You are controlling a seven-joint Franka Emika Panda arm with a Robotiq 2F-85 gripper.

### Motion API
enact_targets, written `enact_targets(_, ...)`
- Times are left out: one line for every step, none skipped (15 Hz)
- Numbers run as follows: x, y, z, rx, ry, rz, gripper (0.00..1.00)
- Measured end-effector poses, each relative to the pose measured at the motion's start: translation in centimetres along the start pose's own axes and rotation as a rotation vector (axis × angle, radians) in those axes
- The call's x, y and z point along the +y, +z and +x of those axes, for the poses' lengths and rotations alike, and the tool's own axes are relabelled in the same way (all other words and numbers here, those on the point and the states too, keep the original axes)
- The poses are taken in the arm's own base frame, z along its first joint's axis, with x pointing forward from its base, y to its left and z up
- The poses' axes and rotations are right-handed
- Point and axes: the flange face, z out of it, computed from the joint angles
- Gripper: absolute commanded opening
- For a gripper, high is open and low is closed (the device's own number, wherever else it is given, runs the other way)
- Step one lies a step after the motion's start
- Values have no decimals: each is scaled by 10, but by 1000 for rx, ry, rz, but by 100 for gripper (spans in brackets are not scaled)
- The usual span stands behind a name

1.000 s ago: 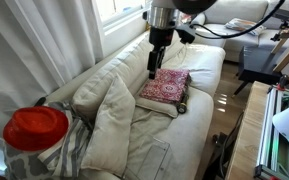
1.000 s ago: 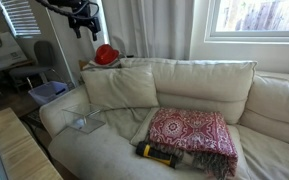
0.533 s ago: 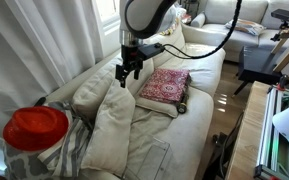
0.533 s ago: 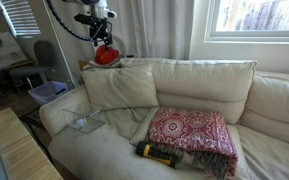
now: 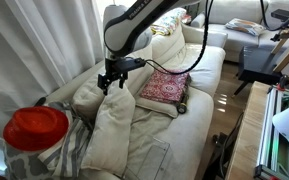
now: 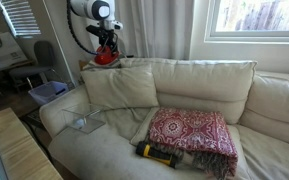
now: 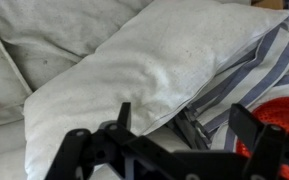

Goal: Pick up the pillow on the far left corner side of the couch and put it on the red patterned blanket

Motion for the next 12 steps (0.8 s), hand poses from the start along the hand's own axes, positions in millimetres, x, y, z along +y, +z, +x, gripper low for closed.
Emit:
enact_targets(0, -1, 1, 3, 0, 1, 100)
enact_targets(-1, -2, 2, 5, 0, 2, 100)
enact_targets(-1, -2, 2, 6, -1, 2, 100)
enact_targets(-1, -2, 3, 8, 6, 5, 100)
enact_targets(-1, -1, 5, 27, 43, 11, 100)
enact_targets(-1, 5, 7, 44, 91, 25, 100)
enact_targets(-1, 16, 9, 52, 143, 36, 100)
enact_targets(-1, 29, 10, 57, 190, 42, 100)
enact_targets(-1, 45, 10, 57, 237, 39, 100)
enact_targets(-1, 59, 10, 52, 275, 31, 100)
enact_targets(-3, 73, 10, 48, 309, 25, 100)
enact_targets(-5, 85, 11, 46, 337, 23, 100)
